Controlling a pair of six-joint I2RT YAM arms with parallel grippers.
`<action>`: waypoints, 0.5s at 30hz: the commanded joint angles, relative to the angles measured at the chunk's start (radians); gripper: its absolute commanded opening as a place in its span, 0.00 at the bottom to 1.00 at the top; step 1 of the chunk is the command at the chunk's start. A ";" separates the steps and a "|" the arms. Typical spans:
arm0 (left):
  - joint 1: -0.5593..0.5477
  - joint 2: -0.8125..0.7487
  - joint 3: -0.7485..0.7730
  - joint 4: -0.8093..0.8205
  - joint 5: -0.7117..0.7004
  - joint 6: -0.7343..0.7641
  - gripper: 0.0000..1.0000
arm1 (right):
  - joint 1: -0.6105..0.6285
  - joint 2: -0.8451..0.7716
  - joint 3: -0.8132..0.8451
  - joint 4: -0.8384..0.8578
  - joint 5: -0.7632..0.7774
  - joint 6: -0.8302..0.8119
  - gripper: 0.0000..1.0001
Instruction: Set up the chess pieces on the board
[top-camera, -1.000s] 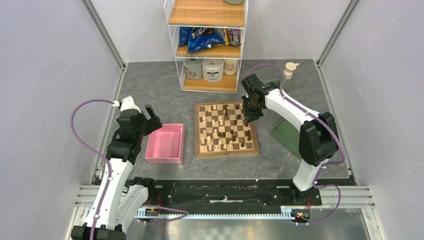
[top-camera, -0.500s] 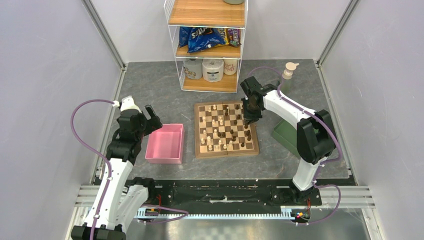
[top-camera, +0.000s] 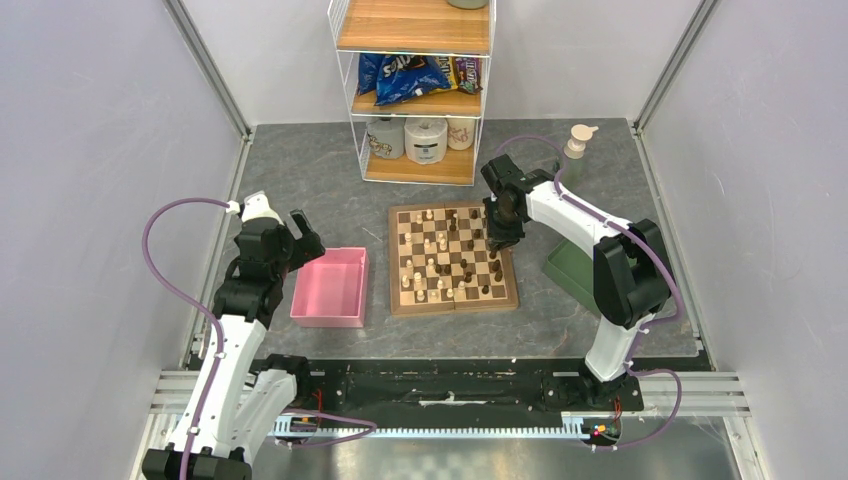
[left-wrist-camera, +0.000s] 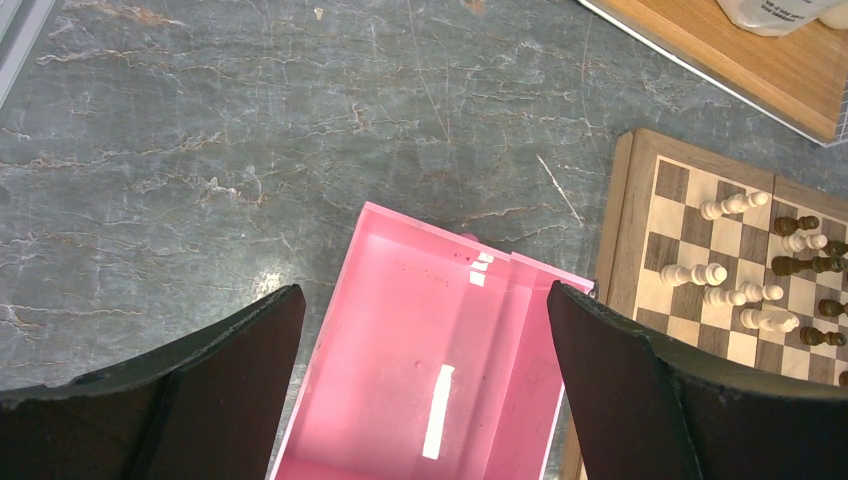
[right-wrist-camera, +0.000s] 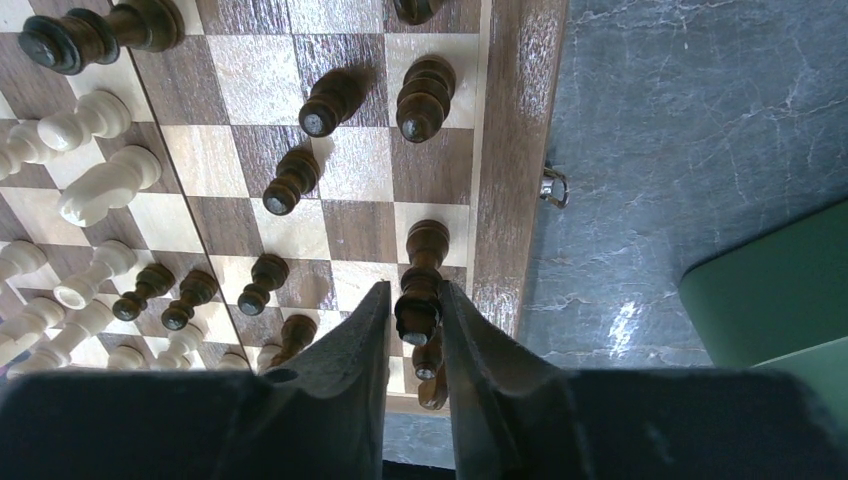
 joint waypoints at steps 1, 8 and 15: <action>-0.002 -0.001 0.021 0.025 0.006 -0.028 0.99 | -0.005 0.006 0.010 0.015 0.018 -0.001 0.35; -0.001 -0.003 0.020 0.025 0.006 -0.028 0.99 | -0.006 -0.012 0.084 -0.008 0.020 -0.023 0.44; -0.002 -0.007 0.020 0.026 0.007 -0.028 0.99 | 0.008 -0.033 0.167 0.017 -0.008 -0.043 0.52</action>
